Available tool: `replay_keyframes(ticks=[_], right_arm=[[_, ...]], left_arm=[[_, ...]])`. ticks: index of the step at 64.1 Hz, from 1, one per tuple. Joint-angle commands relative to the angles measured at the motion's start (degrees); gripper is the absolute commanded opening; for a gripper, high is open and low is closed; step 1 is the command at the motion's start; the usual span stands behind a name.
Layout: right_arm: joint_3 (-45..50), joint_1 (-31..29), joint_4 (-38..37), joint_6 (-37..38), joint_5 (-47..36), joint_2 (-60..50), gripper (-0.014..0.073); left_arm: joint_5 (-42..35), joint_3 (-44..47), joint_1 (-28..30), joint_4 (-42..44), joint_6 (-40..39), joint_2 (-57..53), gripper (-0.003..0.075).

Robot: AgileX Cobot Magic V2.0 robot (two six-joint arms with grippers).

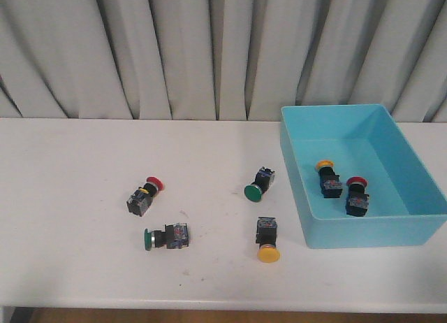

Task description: Pick red and yellow buttons and place in box

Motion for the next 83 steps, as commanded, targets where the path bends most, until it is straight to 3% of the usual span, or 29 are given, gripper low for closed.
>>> replay_keyframes(ticks=[1,32,83], right_arm=[[-1.4,-0.3,0.0,0.0,-3.1,0.7,-0.0006],[-1.4,-0.3,0.0,0.0,-2.7,0.7,-0.0006],[-1.4,-0.3,0.0,0.0,-2.7,0.7,-0.0006]], left_arm=[[-4.0,3.1,0.1,0.9,-1.2,-0.9,-0.0008],[-0.2,3.1,0.1,0.8,-0.9,-0.9,-0.0008],[-0.1,3.1,0.1,0.7,3.0,-0.8,-0.0008]])
